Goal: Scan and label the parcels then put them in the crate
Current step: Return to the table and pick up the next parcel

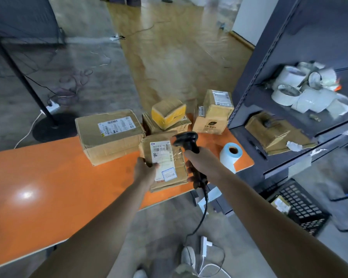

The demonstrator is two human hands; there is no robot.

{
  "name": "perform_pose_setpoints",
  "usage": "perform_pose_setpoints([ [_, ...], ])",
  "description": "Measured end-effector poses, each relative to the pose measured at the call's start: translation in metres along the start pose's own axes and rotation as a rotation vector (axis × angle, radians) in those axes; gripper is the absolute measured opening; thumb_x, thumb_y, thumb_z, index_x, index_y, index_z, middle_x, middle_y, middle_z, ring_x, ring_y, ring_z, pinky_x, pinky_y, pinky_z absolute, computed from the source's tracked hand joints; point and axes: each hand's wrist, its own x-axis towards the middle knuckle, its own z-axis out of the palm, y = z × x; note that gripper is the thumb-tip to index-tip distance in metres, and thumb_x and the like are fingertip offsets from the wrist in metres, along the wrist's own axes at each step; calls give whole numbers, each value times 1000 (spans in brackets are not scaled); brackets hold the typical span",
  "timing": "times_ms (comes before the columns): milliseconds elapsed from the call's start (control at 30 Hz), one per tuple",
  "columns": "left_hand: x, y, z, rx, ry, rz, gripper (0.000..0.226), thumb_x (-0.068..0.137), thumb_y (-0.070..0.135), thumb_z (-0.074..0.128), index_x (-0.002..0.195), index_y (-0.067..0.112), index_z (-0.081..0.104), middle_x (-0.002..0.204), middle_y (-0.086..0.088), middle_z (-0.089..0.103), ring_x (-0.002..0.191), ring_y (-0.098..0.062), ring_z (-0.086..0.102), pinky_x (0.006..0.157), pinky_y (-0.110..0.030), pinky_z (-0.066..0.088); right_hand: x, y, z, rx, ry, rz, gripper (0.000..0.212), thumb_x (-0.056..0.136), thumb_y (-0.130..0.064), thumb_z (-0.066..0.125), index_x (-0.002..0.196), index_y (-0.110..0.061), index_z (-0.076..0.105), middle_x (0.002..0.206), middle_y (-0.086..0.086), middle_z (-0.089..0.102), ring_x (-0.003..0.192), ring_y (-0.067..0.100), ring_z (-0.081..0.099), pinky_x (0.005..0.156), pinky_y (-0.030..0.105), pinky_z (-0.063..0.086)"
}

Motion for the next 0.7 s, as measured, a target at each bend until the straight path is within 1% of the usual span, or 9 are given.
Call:
perform_pose_setpoints([
  [100,-2,1,-4,13,-6,4,31,92,17,63,115,7,46,102,-4,53,89,-23,52,61,-28,40,-10,-5,9,-14,-27,7,20,92,-21,53,104,-5,56,84,12,54,64,22,55,53,35,55],
  [167,-1,1,-4,13,-11,-7,32,91,17,64,116,6,46,102,-4,53,88,-23,52,62,-29,41,-16,-8,11,-20,-37,15,20,92,-22,54,103,-5,57,85,13,55,65,22,56,55,37,56],
  [200,-1,0,-4,9,-12,-11,33,91,17,64,116,6,46,102,-5,53,88,-23,52,63,-29,42,-19,-10,12,-25,-42,19,20,92,-23,55,101,-5,58,84,12,55,65,22,57,56,38,57],
  [300,0,-3,-3,3,-18,-14,35,90,18,65,118,6,46,102,-5,54,86,-24,53,59,-29,43,-25,-16,11,-27,-60,14,15,91,-22,55,91,-7,59,79,10,55,61,21,56,57,40,57],
  [400,3,-6,-2,8,-20,-23,38,89,21,66,118,7,46,102,-5,55,87,-26,55,68,-36,52,-28,-20,10,-45,-59,-1,12,90,-19,54,90,-7,58,78,11,55,59,20,55,57,39,57],
  [467,4,-7,-1,11,-19,-31,38,89,22,67,118,7,47,103,-6,56,90,-28,56,72,-39,54,-28,-22,10,-50,-55,-1,12,90,-19,54,90,-7,57,77,10,55,58,19,55,57,39,57],
  [567,6,-8,-1,-12,-23,-35,38,89,20,66,119,7,47,103,-5,56,89,-26,56,70,-36,52,-28,-24,9,-48,-56,9,12,90,-19,54,91,-7,56,77,10,55,58,19,54,58,41,57],
  [700,9,-10,0,-10,-27,-40,37,89,20,66,119,8,47,103,-4,56,89,-25,55,72,-38,53,-26,-24,8,-47,-58,19,12,89,-20,54,91,-7,56,76,10,55,58,20,54,59,41,57],
])
